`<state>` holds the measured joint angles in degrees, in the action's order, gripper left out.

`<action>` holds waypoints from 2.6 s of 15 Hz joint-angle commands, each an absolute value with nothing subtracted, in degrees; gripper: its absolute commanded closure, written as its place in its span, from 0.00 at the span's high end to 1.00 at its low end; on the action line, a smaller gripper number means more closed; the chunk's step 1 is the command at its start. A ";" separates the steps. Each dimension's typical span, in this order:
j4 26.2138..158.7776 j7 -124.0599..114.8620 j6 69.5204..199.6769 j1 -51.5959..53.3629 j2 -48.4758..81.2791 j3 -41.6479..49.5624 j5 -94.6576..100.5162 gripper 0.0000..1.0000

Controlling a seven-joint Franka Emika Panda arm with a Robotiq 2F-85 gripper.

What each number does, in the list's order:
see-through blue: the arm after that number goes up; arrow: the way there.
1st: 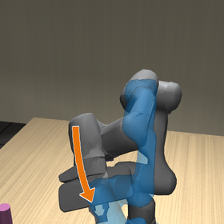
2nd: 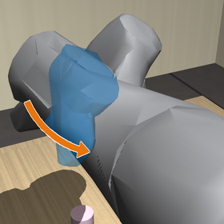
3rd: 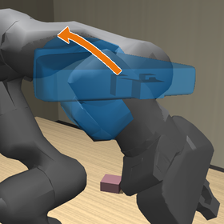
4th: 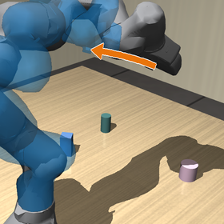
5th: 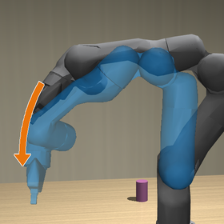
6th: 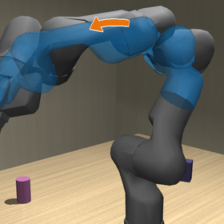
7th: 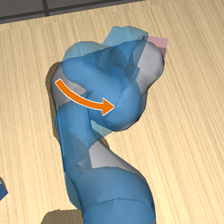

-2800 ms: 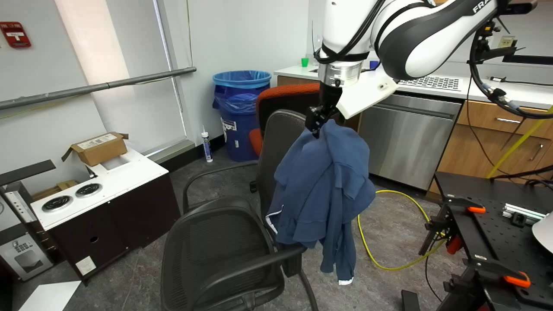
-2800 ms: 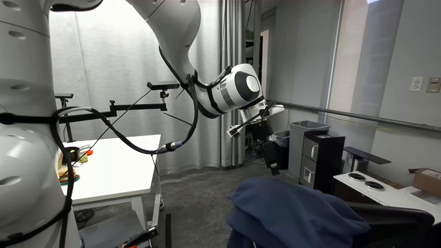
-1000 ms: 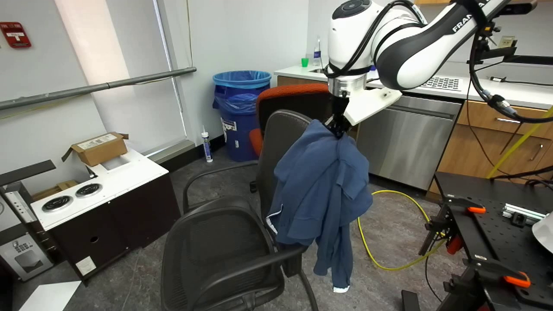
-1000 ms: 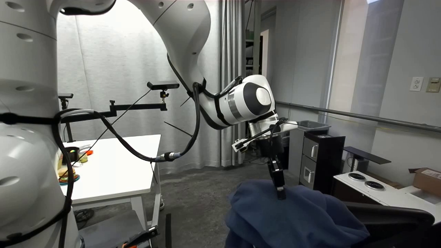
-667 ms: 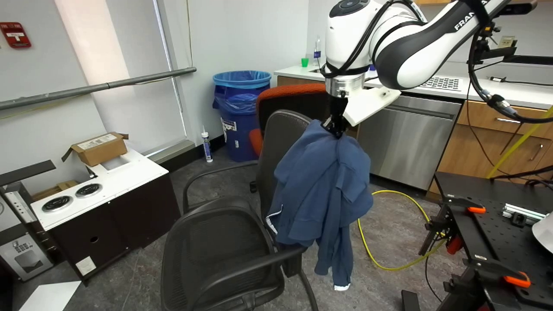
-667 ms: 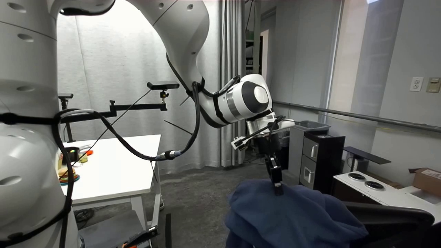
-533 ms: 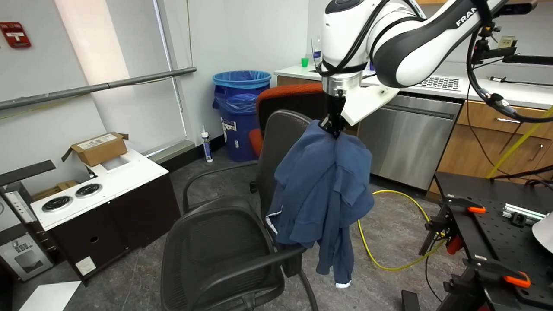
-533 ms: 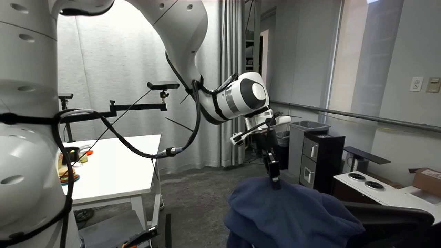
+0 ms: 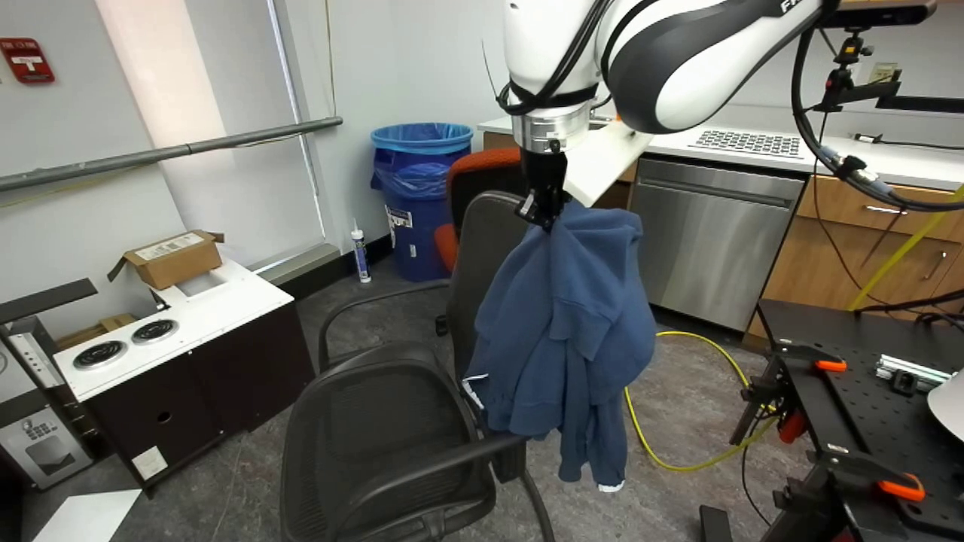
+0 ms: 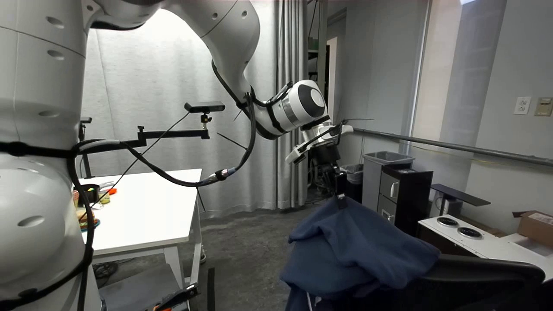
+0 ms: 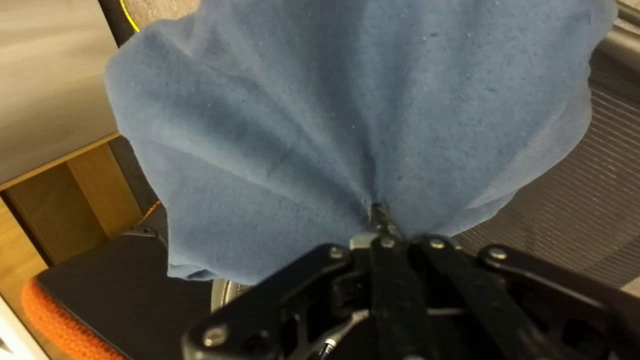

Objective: Stretch the hoodie on the backrest of the chair

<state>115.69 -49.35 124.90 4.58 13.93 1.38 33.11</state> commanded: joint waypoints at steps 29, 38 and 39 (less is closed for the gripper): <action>73.03 -23.30 116.12 10.06 45.38 6.46 51.19 0.01; 53.37 -18.30 114.67 14.88 58.20 6.24 49.90 0.01; 51.05 -17.10 114.71 15.07 59.90 6.25 49.60 0.01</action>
